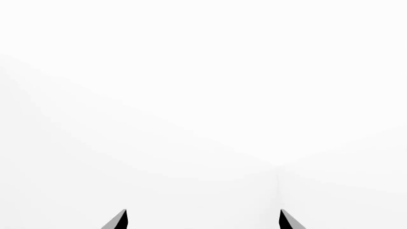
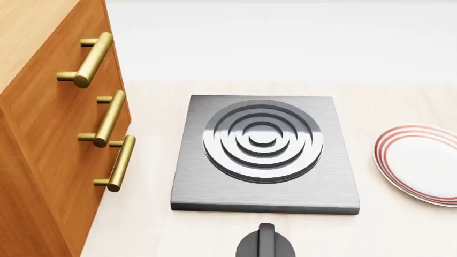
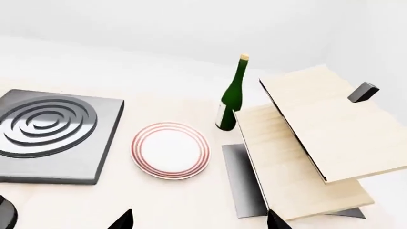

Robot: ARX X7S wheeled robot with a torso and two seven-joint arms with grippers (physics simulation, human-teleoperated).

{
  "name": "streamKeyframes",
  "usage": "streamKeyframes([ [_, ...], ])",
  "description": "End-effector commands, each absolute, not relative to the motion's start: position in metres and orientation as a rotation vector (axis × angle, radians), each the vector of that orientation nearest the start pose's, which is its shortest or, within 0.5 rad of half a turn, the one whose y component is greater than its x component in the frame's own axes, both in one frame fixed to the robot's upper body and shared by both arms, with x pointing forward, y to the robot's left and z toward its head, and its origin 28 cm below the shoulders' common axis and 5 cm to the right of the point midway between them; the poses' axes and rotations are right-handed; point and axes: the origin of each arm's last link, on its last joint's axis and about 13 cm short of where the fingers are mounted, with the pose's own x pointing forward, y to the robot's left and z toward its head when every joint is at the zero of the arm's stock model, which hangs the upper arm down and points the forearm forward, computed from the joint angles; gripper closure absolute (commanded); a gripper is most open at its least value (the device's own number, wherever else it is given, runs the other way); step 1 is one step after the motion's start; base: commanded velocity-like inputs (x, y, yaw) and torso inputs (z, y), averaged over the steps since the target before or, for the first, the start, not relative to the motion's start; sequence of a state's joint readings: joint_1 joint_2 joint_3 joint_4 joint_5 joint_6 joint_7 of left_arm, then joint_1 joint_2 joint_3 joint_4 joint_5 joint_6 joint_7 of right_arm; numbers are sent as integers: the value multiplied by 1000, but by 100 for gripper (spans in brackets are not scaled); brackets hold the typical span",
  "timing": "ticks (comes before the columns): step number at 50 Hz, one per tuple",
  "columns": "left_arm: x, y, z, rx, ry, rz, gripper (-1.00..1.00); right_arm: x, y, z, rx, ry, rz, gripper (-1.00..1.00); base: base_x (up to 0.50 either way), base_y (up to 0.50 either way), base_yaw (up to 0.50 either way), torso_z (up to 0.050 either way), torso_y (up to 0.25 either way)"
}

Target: Put the bowl on the stove.

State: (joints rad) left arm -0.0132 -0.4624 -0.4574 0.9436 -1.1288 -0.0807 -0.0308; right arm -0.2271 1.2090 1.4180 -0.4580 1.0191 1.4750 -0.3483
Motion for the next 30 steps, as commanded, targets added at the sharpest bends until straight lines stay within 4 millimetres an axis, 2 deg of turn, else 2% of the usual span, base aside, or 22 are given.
streamKeyframes([
  [1, 143, 280, 230, -361, -892, -328, -100, 78, -346, 295, -82, 354, -61, -100, 0, 0, 0, 0, 0],
  [10, 144, 280, 229, -364, -892, -324, -100, 78, -345, 285, -103, 438, -43, -100, 0, 0, 0, 0, 0],
  [20, 144, 281, 230, -364, -894, -324, -100, 82, -345, 271, -97, 442, -66, -100, 0, 0, 0, 0, 0],
  [30, 143, 281, 230, -369, -892, -326, -100, 88, -342, 248, -97, 463, -67, -100, 0, 0, 0, 0, 0],
])
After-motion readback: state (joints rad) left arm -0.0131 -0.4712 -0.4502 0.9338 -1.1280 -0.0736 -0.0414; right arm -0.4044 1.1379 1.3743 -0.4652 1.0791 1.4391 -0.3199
